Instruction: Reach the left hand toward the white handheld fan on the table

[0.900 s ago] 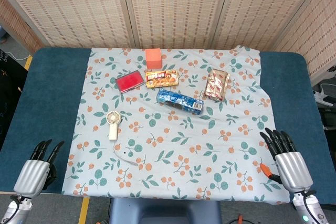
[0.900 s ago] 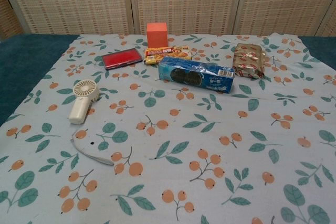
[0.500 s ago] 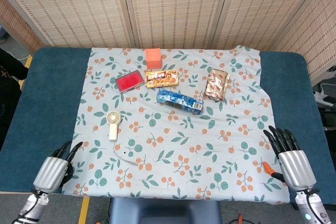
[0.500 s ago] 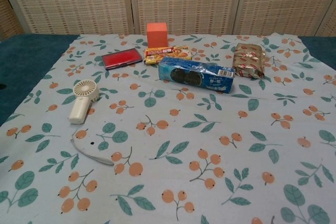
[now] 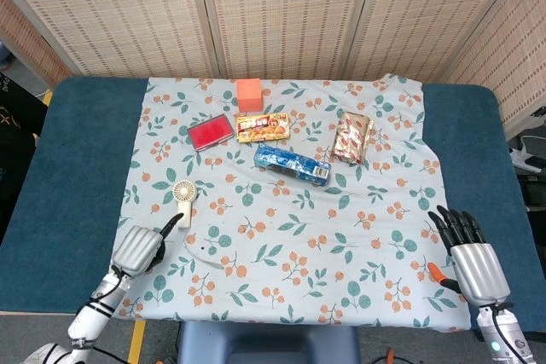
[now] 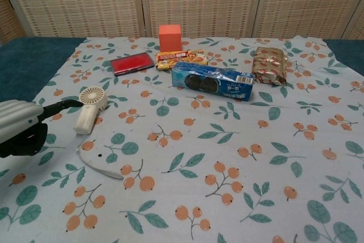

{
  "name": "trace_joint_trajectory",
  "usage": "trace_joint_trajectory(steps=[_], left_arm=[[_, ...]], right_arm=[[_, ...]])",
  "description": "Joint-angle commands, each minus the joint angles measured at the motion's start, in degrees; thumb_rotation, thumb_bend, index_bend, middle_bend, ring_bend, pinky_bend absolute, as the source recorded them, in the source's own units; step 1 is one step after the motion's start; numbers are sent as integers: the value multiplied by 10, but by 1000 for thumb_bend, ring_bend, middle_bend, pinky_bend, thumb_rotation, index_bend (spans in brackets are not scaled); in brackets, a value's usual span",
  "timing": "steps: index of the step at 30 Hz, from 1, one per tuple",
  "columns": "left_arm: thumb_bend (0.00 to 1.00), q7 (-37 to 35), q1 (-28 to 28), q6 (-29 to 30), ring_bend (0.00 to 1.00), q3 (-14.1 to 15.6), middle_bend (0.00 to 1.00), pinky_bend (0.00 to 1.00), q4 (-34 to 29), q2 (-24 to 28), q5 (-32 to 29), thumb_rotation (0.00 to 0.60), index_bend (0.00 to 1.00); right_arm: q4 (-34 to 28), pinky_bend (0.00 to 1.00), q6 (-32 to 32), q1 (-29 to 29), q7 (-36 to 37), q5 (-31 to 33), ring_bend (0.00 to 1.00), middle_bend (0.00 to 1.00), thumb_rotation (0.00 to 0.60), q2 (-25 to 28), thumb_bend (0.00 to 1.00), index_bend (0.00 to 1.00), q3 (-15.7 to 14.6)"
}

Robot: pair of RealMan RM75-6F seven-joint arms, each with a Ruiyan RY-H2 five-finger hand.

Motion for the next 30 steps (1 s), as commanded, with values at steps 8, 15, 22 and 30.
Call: trace_joint_trajectory(steps=[8, 15, 22, 30], left_arm=[[904, -3, -27, -16, 978, -11, 1000, 1000, 66, -39, -30, 600, 0], [908, -4, -38, -22, 978, -8, 1000, 1000, 82, -48, -38, 600, 0], [909, 6, -46, -27, 974, -4, 1000, 1000, 88, -52, -45, 600, 0], [911, 13, -47, -32, 971, 2, 1000, 1000, 91, -54, -56, 600, 0]], right_arm=[[3, 0, 1, 0, -2, 7, 0, 0, 600, 1, 162, 0, 3], [6, 0, -4, 2, -3, 12, 0, 0, 600, -2, 162, 0, 3], [7, 0, -6, 2, -4, 15, 0, 0, 600, -3, 162, 0, 3], [8, 0, -4, 2, -3, 16, 0, 0, 600, -2, 161, 0, 4]])
